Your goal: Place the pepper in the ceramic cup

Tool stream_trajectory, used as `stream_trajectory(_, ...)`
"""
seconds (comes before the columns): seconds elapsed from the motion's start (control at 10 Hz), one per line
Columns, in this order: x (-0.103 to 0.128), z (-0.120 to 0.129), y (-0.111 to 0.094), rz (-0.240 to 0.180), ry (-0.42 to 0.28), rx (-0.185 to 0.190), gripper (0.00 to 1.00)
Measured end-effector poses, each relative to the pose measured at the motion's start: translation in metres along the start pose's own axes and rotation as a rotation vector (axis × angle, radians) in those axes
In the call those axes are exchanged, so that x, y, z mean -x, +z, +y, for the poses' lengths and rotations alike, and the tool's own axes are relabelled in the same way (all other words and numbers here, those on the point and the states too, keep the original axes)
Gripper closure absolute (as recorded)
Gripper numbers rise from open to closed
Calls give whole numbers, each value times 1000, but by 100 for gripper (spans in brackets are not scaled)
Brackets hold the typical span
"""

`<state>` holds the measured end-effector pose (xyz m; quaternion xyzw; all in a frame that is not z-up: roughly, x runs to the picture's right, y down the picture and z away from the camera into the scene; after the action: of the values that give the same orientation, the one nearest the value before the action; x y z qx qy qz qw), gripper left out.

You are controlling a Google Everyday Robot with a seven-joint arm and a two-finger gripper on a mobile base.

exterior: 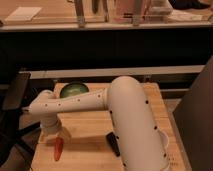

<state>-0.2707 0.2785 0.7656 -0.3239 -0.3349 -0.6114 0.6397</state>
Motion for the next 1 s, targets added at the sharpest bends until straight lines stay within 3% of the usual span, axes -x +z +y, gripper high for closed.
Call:
stream_trajectory(0.2,-2,5,15,-16,11,3,28)
stream_trajectory(0.6,-1,3,4,-10,10,9,68)
stream_trajectory(0.8,-2,3,11,-11,16,7,90)
stream_trajectory(1.0,-4,1,18,-8,17,2,100)
